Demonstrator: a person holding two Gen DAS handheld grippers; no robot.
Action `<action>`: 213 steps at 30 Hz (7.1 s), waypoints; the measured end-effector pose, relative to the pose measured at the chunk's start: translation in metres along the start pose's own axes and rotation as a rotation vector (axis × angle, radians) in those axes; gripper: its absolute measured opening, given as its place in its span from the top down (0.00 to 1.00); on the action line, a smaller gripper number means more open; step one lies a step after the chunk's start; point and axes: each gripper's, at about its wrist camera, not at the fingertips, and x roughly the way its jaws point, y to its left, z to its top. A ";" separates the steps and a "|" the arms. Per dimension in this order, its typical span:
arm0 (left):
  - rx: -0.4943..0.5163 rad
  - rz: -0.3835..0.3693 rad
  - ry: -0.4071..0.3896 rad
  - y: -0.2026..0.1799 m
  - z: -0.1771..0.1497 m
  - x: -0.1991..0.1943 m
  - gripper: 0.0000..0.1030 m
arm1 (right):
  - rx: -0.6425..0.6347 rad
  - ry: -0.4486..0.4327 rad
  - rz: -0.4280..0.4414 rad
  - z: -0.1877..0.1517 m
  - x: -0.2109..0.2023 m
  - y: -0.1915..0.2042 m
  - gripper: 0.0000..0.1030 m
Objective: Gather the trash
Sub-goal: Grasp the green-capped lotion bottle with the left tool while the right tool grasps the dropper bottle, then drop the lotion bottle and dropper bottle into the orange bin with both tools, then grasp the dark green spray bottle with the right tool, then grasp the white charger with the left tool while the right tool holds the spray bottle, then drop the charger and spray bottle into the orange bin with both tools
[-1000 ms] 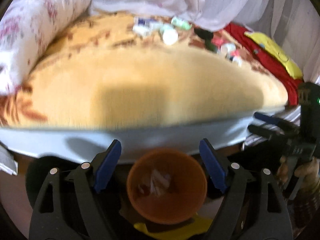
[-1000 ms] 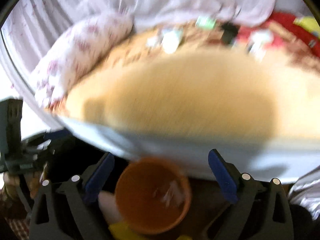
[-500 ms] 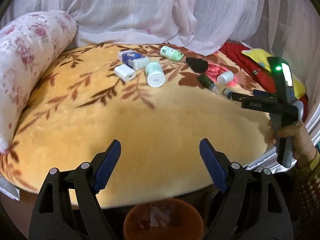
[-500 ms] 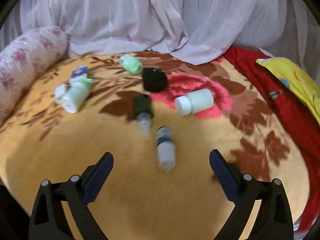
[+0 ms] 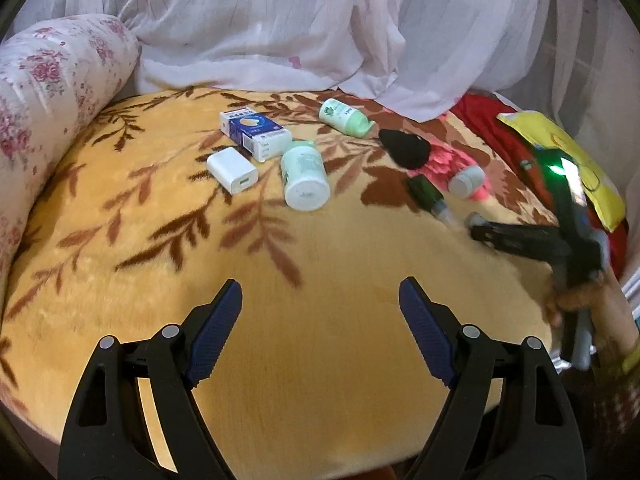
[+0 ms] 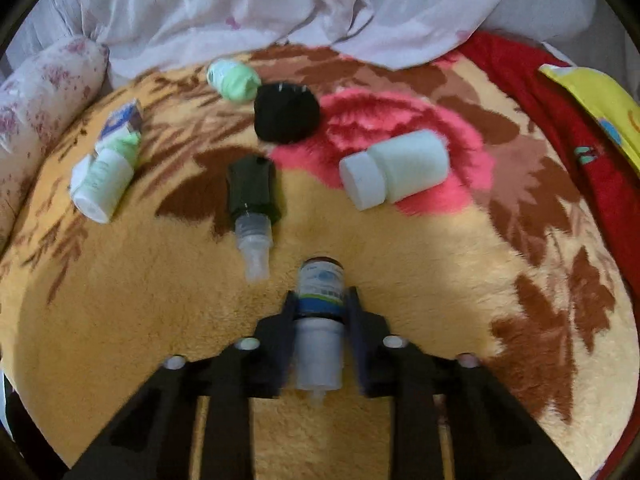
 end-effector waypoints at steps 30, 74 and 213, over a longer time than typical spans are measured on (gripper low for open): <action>-0.080 0.160 0.133 0.005 0.087 0.149 0.54 | -0.096 -0.253 0.205 -0.041 -0.089 0.043 0.77; -0.039 -0.045 0.451 0.022 -0.188 -0.072 0.37 | -0.271 0.190 0.468 -0.241 -0.092 0.167 0.47; 0.071 -0.033 0.283 0.014 -0.172 -0.073 0.62 | -0.297 0.061 0.453 -0.209 -0.108 0.157 0.69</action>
